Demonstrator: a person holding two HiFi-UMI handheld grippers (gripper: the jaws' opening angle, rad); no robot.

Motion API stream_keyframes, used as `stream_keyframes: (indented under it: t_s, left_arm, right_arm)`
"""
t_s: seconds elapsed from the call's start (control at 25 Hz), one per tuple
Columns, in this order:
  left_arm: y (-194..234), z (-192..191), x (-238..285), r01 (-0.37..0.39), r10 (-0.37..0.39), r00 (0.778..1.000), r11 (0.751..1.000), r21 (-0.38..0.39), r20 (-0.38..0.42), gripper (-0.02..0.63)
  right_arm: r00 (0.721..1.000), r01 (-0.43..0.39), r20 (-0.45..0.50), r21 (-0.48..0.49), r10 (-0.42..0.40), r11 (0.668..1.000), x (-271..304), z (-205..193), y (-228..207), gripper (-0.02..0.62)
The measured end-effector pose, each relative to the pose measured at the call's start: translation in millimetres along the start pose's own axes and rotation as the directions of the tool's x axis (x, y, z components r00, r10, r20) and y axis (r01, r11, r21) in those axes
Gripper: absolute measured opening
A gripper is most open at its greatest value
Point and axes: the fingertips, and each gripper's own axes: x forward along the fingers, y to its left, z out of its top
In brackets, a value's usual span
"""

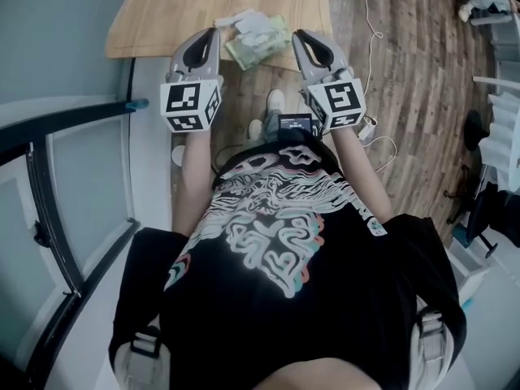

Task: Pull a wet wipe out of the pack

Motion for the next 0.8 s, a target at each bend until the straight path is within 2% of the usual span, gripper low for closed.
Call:
stream_keyframes:
  t_s: [0.16, 0.32, 0.44, 0.48, 0.68, 0.8]
  left_arm:
    - [-13.6, -14.9, -16.9, 0.025, -0.026, 1.000, 0.999, -0.025, -0.015, -0.009]
    - [-17.2, -24.8, -27.4, -0.011, 0.011, 0.999, 1.000, -0.009, -0.048, -0.009]
    - [-18.3, -17.5, -30.6, -0.038, 0.038, 0.998, 0.999, -0.002, -0.042, -0.009]
    - [-18.4, -12.9, -29.4, -0.045, 0.045, 0.998, 0.999, 0.003, -0.037, -0.009]
    - [-23.8, 6.6, -23.2, -0.074, 0.075, 0.997, 0.997, 0.032, -0.016, -0.009]
    - [-29.5, 10.1, -20.1, -0.088, 0.089, 0.996, 0.996, 0.025, -0.018, -0.009]
  right_arm:
    - [0.999, -0.017, 0.037, -0.019, 0.018, 1.000, -18.3, 8.2, 16.3, 0.021]
    - [0.999, 0.012, 0.040, -0.032, -0.011, 0.999, -30.2, 13.7, 21.0, 0.021]
    - [0.999, 0.020, 0.035, -0.020, -0.019, 1.000, -32.1, 18.3, 16.4, 0.017]
    - [0.999, 0.010, 0.037, -0.023, -0.010, 1.000, -31.0, 20.1, 15.4, -0.002]
    - [0.998, -0.038, 0.053, -0.033, 0.040, 0.999, -30.6, 27.2, 14.9, -0.002]
    - [0.997, -0.055, 0.054, -0.026, 0.057, 0.998, -32.2, 26.9, 8.7, -0.002]
